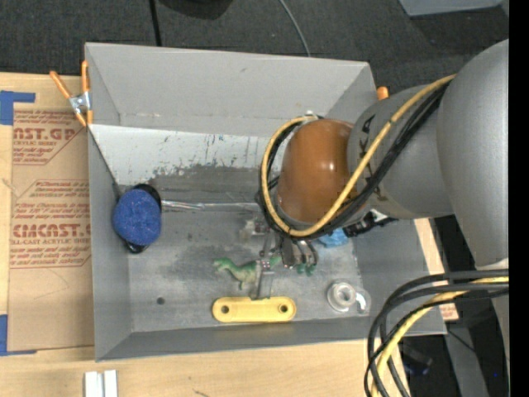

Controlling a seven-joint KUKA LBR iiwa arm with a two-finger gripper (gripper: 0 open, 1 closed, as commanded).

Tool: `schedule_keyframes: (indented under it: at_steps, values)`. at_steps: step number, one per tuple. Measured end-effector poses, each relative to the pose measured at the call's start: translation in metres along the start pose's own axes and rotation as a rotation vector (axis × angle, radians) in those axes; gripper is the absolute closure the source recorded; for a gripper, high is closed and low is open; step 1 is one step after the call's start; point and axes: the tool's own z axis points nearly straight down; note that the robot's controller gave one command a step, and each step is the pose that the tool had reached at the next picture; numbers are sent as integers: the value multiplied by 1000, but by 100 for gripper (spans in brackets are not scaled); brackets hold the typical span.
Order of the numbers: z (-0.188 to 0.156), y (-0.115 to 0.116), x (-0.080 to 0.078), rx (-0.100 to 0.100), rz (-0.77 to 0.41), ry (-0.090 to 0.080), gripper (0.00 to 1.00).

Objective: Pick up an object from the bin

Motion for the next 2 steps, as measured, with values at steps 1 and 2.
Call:
schedule_keyframes:
  at_steps: [1,2]
  values:
    - [37,-23,-9,1,62,4,100]
    - [37,-23,-9,0,62,4,100]
